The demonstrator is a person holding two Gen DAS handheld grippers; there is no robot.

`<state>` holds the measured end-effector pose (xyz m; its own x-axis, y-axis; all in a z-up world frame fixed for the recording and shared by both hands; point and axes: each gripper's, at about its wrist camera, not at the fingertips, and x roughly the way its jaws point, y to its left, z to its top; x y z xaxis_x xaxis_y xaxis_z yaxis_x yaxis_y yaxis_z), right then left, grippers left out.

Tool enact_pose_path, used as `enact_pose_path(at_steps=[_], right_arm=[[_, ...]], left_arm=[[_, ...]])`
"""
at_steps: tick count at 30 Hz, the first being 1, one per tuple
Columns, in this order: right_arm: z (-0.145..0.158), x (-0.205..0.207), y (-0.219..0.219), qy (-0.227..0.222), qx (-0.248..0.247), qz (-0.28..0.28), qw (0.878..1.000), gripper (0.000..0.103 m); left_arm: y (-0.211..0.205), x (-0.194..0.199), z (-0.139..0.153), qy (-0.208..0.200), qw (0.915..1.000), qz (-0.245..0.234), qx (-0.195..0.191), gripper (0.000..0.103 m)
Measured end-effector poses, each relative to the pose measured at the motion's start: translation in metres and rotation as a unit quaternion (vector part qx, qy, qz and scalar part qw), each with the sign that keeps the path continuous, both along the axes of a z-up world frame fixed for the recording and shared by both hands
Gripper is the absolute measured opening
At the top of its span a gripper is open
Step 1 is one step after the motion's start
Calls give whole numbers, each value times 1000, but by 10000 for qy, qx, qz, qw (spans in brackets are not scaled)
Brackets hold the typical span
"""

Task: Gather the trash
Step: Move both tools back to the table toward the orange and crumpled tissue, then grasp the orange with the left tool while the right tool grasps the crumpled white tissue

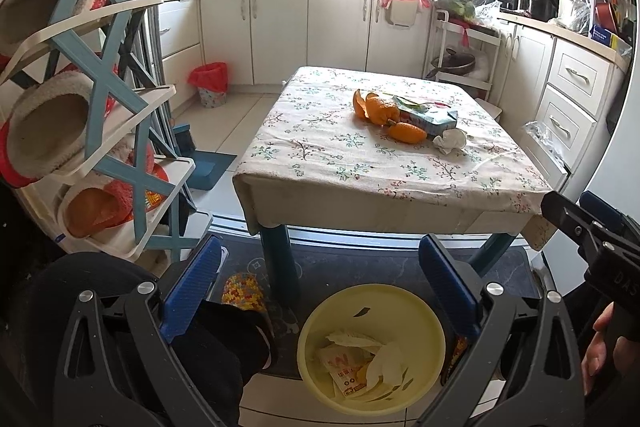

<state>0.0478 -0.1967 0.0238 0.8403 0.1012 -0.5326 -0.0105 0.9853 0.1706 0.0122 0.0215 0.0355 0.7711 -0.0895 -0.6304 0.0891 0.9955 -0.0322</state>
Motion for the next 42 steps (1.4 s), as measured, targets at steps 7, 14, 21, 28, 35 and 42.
enact_pose_path(at_steps=[7, 14, 21, 28, 35, 42], right_arm=[[3, 2, 1, -8, 42, 44, 10000, 90], [7, 13, -6, 52, 270, -15, 9996, 91], [10, 37, -16, 108, 370, 27, 9993, 91], [6, 88, -27, 372, 337, 80, 9987, 91], [-18, 155, -33, 765, 304, 183, 9964, 91], [-44, 207, -38, 1064, 204, 188, 9939, 83]], left_arm=[[1, 2, 5, -69, 10000, 14, -29, 95], [1, 17, 25, -350, 9994, 15, -48, 95], [-3, 48, 39, -446, 9990, -9, -55, 95], [-7, 88, 46, -383, 9992, -75, 24, 95], [-13, 126, 35, -82, 9998, -71, -168, 95], [-38, 175, 17, 259, 9990, -286, -241, 95]])
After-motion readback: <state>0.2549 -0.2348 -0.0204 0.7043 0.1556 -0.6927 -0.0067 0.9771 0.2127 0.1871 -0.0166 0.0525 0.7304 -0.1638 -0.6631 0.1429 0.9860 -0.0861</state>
